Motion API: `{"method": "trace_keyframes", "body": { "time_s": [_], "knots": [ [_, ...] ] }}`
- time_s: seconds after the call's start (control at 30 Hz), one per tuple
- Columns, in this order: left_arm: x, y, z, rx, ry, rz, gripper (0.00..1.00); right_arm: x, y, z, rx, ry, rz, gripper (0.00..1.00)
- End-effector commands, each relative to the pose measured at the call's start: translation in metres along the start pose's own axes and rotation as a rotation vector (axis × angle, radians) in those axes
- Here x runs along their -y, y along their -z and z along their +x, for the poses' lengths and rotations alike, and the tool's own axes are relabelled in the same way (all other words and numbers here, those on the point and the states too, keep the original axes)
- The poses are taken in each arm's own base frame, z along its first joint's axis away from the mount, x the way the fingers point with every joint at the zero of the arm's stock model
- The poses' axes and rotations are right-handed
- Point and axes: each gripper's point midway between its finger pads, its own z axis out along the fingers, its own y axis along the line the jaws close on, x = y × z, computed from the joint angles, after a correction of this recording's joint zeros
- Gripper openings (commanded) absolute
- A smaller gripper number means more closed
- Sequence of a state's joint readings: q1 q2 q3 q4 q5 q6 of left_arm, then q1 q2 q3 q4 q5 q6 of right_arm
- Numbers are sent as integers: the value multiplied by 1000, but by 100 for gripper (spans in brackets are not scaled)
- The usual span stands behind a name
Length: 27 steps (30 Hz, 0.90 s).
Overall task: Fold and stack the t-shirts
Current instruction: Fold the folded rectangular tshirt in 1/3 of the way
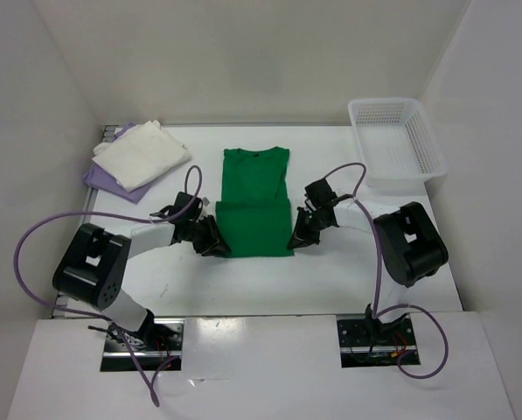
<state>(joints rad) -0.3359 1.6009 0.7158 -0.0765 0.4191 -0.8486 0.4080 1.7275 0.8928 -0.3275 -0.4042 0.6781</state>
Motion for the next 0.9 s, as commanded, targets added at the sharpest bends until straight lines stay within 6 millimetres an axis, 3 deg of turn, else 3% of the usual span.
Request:
{"method": "trace_keyframes", "body": {
  "time_s": [0.0, 0.17, 0.2, 0.27, 0.3, 0.4, 0.47, 0.5, 0.57, 0.6, 0.67, 0.8, 0.87],
  "knots": [
    [-22, 22, 19, -32, 34, -131, 36, 3, 22, 2, 19, 31, 56, 5],
    [40, 52, -24, 101, -57, -5, 37, -55, 44, -42, 102, 95, -52, 11],
    [43, 47, -28, 93, -57, 2, 37, -67, 40, -54, 112, 108, -82, 11],
    [62, 42, -43, 101, -69, 55, 37, -88, 32, -56, 76, 136, -145, 11],
    [63, 32, -47, 86, -67, 61, 37, -98, 26, -68, 91, 151, -172, 10],
    [83, 18, -78, 124, -92, 98, 37, -108, 16, -86, 114, 165, -192, 7],
    [87, 6, -94, 132, -121, 87, 37, -100, -6, -92, 88, 169, -167, 7],
    [83, -4, -112, 140, -110, 77, 37, -97, -20, -97, 70, 167, -152, 5],
    [73, -12, -131, 150, -100, 51, 37, -91, -33, -103, 64, 167, -131, 5],
    [58, -24, -138, 147, -88, 15, 37, -93, -37, -107, 68, 169, -133, 4],
    [43, -25, -156, 170, -54, 4, 37, -82, -49, -112, 57, 149, -117, 2],
    [18, -31, -161, 176, -14, -30, 37, -77, -55, -111, 56, 136, -106, 1],
    [14, -20, -166, 204, -2, -35, 38, -80, -48, -111, 66, 141, -113, 1]
  ]
}}
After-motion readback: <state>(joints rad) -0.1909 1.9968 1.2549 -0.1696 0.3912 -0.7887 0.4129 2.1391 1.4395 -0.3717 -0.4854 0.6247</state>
